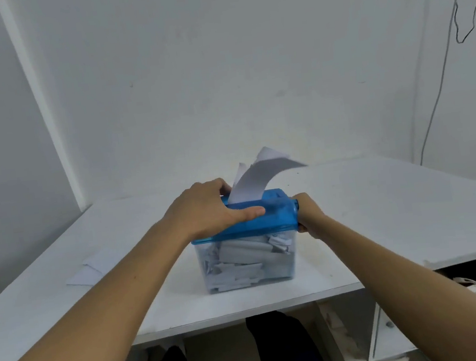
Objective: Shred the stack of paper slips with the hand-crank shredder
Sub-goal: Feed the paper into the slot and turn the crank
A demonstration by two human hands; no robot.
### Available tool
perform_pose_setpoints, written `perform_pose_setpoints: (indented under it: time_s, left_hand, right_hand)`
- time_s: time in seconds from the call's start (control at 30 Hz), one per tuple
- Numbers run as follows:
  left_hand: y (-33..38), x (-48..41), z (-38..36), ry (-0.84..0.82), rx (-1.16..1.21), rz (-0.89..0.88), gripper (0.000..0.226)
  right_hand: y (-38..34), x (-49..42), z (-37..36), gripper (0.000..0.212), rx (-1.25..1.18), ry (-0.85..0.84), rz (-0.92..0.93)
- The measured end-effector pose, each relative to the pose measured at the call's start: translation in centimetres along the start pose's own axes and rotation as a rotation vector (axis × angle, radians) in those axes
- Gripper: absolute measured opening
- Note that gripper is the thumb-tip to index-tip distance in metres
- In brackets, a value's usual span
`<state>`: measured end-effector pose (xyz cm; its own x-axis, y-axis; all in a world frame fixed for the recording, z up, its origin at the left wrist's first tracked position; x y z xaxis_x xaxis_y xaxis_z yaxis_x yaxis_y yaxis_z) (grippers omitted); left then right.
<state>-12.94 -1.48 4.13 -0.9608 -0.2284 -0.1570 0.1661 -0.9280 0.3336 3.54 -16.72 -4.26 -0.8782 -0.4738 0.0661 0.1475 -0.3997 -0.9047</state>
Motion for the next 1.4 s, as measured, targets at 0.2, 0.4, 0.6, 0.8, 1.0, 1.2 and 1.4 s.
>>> perform_pose_setpoints:
  time_s: [0.2, 0.4, 0.6, 0.8, 1.0, 1.2, 1.4]
  left_hand:
    - [1.6, -0.9, -1.2, -0.080, -0.110, 0.065, 0.105]
    - [1.4, -0.6, -1.2, -0.050, -0.087, 0.006, 0.070]
    - [1.2, -0.9, -1.3, -0.046, -0.109, 0.065, 0.047]
    - [1.4, -0.5, -1.6, -0.098, -0.045, 0.056, 0.075]
    - [2.4, -0.3, -1.3, -0.074, 0.017, -0.015, 0.089]
    - [2.3, -0.3, -1.4, -0.049, -0.002, -0.049, 0.084]
    - [2.7, 0.1, -1.6, -0.027, -0.148, -0.016, 0.088]
  right_hand:
    - [-1.4, 1.1, 0.9, 0.039, 0.176, 0.049, 0.010]
    - [0.7, 4.2, -0.5, 0.024, 0.196, -0.101, -0.148]
    - [1.4, 9.5, 1.2, 0.041, 0.090, -0.105, -0.004]
    - [-3.6, 13.6, 3.3, 0.049, 0.008, -0.090, 0.246]
    - [-7.9, 6.7, 5.3, 0.043, -0.067, 0.123, 0.322]
    - [-5.0, 1.5, 3.6, 0.029, 0.007, 0.081, 0.187]
    - [0.6, 3.5, 0.6, 0.029, 0.099, -0.040, -0.059]
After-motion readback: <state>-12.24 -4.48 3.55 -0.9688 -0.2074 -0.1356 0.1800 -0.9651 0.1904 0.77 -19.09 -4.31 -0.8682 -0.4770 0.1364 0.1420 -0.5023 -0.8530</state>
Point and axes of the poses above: each hand's wrist, its own x-axis away from the middle knuckle, its own z-axis out of the back of the hand, y = z × x, the point moved 6 cm from there along -x, towards the middle knuckle, and after that the axes turned 8 degrees about -y, right-handed, at the moved point
